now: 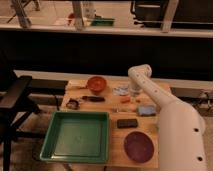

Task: Place pepper in tray

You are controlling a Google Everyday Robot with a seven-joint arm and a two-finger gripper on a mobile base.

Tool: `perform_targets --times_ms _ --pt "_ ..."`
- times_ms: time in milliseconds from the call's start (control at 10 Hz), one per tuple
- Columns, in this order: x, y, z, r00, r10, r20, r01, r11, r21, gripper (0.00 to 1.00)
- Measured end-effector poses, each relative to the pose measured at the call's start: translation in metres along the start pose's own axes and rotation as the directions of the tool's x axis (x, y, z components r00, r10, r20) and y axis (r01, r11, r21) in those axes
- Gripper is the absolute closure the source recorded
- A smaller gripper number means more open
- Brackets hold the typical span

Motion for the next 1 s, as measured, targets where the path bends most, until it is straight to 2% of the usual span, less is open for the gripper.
perform_targets --times_ms 200,400,700,1000 --pt "-0.013 0.0 -0.008 0.999 -0.044 0.032 0.043 0.999 0.013 1.0" --pt "-0.03 0.0 -0.024 0.995 -0.08 0.067 0.077 0.996 0.05 1.0" --pt "-0.018 0.006 -0.065 0.992 -0.099 0.077 0.089 0.988 0.125 1.0" --pt "-0.011 0.027 -0.097 0.992 -0.108 0.057 0.096 0.978 0.186 1.0"
